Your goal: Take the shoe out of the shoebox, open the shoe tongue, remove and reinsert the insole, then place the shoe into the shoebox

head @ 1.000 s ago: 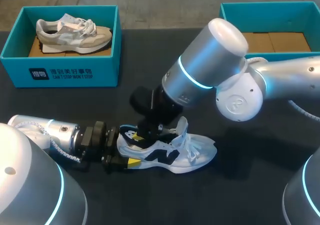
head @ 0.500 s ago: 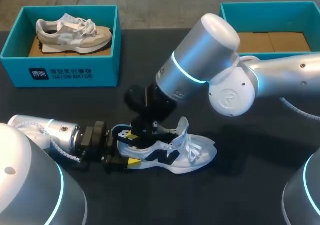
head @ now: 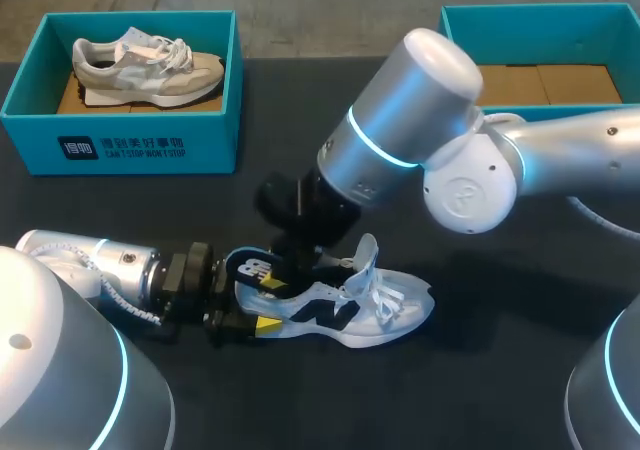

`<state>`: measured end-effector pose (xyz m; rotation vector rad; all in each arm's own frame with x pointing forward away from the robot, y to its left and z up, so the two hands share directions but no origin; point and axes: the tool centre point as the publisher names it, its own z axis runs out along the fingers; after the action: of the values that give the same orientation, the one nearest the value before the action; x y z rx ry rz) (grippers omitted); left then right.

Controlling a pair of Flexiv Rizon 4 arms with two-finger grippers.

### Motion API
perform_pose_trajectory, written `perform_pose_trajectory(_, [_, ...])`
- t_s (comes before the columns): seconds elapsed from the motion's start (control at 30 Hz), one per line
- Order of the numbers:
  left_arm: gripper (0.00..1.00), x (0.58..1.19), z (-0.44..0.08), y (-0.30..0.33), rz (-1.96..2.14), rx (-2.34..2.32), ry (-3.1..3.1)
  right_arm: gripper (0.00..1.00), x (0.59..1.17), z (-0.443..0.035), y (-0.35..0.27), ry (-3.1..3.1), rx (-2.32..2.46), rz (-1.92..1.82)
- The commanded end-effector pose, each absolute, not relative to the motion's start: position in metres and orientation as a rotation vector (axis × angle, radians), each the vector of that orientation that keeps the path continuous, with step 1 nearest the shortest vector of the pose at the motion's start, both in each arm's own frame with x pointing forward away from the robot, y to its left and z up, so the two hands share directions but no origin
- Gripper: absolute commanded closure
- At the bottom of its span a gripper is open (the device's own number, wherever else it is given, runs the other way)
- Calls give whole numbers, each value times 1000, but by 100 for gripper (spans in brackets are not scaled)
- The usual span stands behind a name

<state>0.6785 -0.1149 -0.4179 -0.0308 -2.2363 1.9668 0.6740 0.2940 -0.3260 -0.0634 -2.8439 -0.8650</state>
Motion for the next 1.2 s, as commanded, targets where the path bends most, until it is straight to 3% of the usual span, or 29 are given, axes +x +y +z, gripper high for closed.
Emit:
perform_pose_trajectory(0.03, [100, 678, -420, -115, 1967, -28, -2237, 78, 674, -326, 285, -2828, -49, -876])
perform_pose_trajectory(0.33, [100, 678, -420, -115, 1967, -28, -2237, 72, 679, -331, 279, -2794, -17, -872])
perform_pose_trajectory(0.57, [100, 678, -420, -115, 1967, -28, -2237, 74, 683, -336, 280, -2758, 8, -909])
perform_pose_trajectory(1.03, [100, 678, -420, -115, 1967, -28, -2237, 84, 679, -343, 278, -2718, -44, -879])
perform_pose_trajectory(1.1, [100, 678, -420, -115, 1967, -28, -2237, 87, 679, -343, 278, -2716, -45, -880])
perform_pose_trajectory(1.2, [100, 678, -420, -115, 1967, -28, -2237, 99, 680, -344, 278, -2712, -45, -887])
